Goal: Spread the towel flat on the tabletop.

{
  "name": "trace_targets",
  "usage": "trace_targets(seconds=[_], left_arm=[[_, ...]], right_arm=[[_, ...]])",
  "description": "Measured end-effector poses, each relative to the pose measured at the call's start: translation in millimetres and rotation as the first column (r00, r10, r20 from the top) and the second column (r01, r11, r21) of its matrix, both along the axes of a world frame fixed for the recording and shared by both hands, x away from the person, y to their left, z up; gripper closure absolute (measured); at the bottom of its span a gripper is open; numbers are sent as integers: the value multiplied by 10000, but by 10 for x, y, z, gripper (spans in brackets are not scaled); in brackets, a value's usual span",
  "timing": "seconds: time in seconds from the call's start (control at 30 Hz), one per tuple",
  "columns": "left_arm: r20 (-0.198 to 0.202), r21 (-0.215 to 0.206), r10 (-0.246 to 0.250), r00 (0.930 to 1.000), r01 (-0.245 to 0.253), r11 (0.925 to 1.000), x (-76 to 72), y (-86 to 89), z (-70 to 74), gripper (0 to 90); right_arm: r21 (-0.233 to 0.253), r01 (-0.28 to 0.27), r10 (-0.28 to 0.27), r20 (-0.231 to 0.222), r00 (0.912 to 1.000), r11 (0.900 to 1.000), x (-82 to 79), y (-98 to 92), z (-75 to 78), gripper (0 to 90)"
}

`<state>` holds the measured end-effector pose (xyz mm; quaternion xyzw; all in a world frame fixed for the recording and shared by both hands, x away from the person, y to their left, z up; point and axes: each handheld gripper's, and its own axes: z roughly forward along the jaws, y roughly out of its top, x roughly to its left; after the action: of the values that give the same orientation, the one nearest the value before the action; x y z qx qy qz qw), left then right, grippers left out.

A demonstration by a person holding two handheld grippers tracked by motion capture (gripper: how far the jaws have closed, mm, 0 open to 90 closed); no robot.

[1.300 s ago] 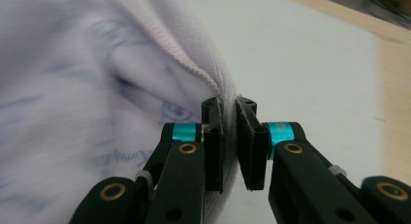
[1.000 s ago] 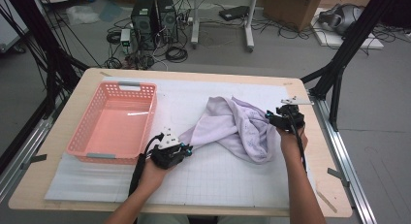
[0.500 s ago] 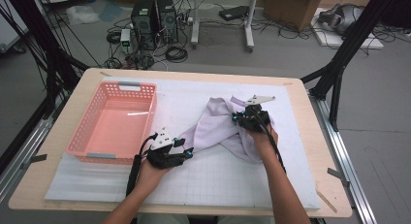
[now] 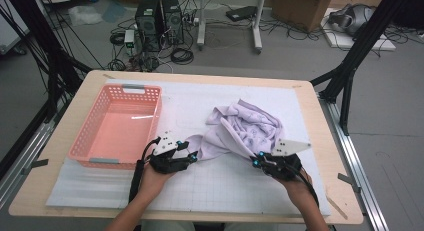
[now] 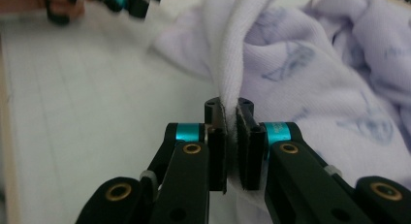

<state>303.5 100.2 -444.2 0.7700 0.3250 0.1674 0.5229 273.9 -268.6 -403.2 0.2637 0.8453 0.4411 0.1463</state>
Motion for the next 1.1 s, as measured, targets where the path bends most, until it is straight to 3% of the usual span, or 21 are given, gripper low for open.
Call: trace_targets(seconds=[0.2, 0.47, 0.5, 0.6, 0.7, 0.73, 0.77, 0.87, 1.0, 1.1], left_arm=[[36, -27, 49, 10000, -49, 10000, 11, 22, 1, 486], [-44, -83, 16, 10000, -17, 10000, 10, 10, -3, 476], [-88, -130, -6, 10000, 5, 9999, 11, 9, -2, 474], [-166, -238, -49, 9999, 45, 9997, 24, -10, 3, 462], [-298, -361, -92, 9995, 81, 9993, 53, -51, 36, 446], [-315, -379, -130, 9994, 118, 9992, 66, -69, 52, 438], [-284, -515, -126, 9995, 111, 9986, 74, -91, 59, 438], [-447, -556, -262, 9987, 237, 9982, 137, -193, 79, 423], [-641, -575, -518, 9966, 481, 9972, 241, -384, 116, 407], [-972, -472, -813, 9919, 770, 9959, 349, -566, 161, 392]], right_arm=[[-748, -44, 37, -86, 10000, 9972, -294, -372, -66, 850], [-1401, 666, -740, -487, 9961, 9879, -542, -835, -134, 822], [-1307, 774, -845, -495, 9952, 9884, -564, -877, -123, 767], [-162, 1290, -1296, -473, 9904, 9915, -599, -989, -27, 642], [1042, 1819, -1812, -161, 9833, 9778, -585, -1072, 117, 604], [1609, 2193, -2234, 80, 9747, 9623, -547, -1107, 213, 587], [1609, 2193, -2234, 80, 9747, 9623, -547, -1107, 213, 587], [1226, 3031, -3077, 193, 9513, 9450, -407, -1070, 270, 584], [647, 3591, -3604, 85, 9328, 9310, -125, -908, 145, 553], [716, 4264, -4256, -262, 9045, 9017, 62, -821, -17, 539]])
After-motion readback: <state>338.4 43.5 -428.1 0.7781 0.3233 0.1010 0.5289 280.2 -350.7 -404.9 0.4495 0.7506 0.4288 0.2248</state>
